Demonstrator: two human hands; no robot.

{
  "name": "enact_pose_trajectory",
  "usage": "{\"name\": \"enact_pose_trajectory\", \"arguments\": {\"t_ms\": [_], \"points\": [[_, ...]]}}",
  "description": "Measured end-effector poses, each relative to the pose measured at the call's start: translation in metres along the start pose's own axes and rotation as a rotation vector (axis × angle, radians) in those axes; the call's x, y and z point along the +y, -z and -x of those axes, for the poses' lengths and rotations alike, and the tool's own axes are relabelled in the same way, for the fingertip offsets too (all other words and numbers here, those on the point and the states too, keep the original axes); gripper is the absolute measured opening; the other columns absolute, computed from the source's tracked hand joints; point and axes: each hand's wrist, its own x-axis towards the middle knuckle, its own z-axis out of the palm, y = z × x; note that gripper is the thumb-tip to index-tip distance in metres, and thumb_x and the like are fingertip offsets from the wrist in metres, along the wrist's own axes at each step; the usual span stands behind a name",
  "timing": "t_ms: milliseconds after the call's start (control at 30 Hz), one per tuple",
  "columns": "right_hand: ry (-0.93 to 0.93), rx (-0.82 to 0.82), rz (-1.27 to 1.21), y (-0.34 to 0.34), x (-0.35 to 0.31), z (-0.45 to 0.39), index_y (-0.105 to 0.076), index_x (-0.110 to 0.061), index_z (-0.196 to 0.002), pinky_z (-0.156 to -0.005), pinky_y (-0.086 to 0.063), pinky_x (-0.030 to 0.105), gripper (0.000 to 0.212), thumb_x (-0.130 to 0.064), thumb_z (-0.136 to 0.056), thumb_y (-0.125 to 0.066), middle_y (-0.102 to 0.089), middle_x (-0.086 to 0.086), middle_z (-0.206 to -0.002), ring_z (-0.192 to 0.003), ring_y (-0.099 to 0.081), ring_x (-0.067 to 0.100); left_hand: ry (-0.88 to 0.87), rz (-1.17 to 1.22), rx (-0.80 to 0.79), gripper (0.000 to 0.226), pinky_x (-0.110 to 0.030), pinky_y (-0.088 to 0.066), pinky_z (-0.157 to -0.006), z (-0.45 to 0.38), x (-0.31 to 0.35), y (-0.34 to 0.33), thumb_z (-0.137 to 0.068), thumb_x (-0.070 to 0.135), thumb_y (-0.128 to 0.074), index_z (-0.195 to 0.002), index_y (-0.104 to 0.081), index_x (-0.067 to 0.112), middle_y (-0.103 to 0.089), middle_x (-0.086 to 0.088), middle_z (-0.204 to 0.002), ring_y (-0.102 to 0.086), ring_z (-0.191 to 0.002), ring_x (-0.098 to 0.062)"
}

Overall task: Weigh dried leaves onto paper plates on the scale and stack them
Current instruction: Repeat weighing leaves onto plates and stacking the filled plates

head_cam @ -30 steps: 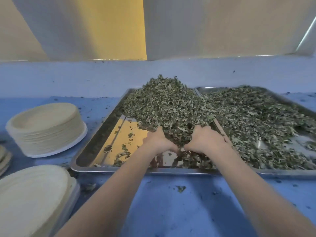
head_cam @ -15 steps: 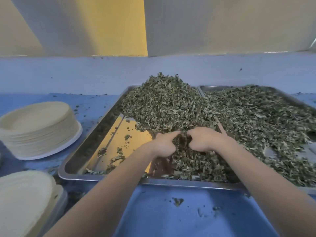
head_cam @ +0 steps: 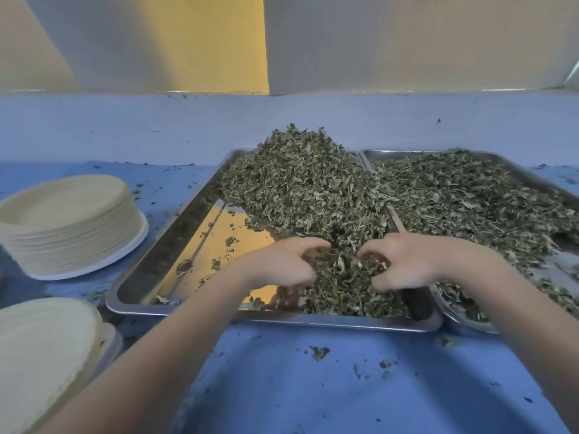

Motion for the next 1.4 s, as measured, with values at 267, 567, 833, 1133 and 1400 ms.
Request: {"name": "enact_pose_trajectory", "arguments": {"t_ms": [267,567,833,1133,1400], "points": [[0.031,-0.131,-0.353,-0.013,-0.020,-0.021,-0.049,-0.018,-0.109,-0.048,-0.055,0.024,0.050,-0.006,-0.069,-0.077,-0.057,0.006,-0.106,-0.073,-0.068,0.018,-0.038,-0.209,-0.002,0.064,-0.020,-0.050,-0.058,-0.012,0.011,-0.022,-0.071,0.012,-0.075,-0.129,-0.046,0.019,-0.054,-0.007,-0.110,-0.059,-0.077,-0.024],[0.216,0.368,-0.682,0.010,-0.052,-0.035,-0.056,-0.019,-0.114,-0.050,-0.058,0.029,0.047,-0.003,-0.073,-0.073,-0.059,-0.002,-0.090,-0.054,-0.069,0.014,0.015,0.157,0.356,0.047,-0.023,-0.048,-0.040,0.003,0.011,0.010,-0.088,0.001,-0.055,-0.130,-0.040,0.015,-0.052,-0.010,-0.108,-0.067,-0.062,-0.023],[0.426,0.381,-0.611,0.049,-0.158,-0.023,-0.055,-0.018,-0.105,-0.056,-0.058,0.027,0.037,-0.008,-0.075,-0.072,-0.066,0.003,-0.090,-0.064,-0.068,0.014,0.083,0.176,0.520,0.030,-0.040,-0.059,-0.067,0.097,-0.017,0.073,-0.082,-0.013,-0.048,-0.095,-0.054,0.014,-0.059,-0.017,-0.097,-0.063,-0.063,-0.026],[0.721,0.146,-0.651,0.029,-0.311,0.000,-0.056,-0.009,-0.105,-0.062,-0.059,0.030,0.030,-0.001,-0.078,-0.068,-0.065,0.010,-0.087,-0.063,-0.069,0.021,0.299,0.035,0.588,0.018,-0.026,-0.049,-0.053,0.251,-0.088,0.105,-0.077,-0.008,-0.059,-0.084,-0.057,0.008,-0.066,-0.021,-0.077,-0.061,-0.058,-0.024],[0.711,0.044,-0.124,0.019,-0.312,-0.008,-0.040,-0.042,-0.136,-0.072,-0.044,0.019,0.081,-0.055,-0.066,-0.077,-0.046,-0.018,-0.128,-0.108,-0.052,0.004,0.408,0.016,0.480,0.090,-0.024,-0.053,-0.079,0.301,-0.123,0.102,-0.069,0.025,-0.080,-0.142,-0.031,0.041,-0.045,0.009,-0.129,-0.053,-0.112,-0.011]]}}
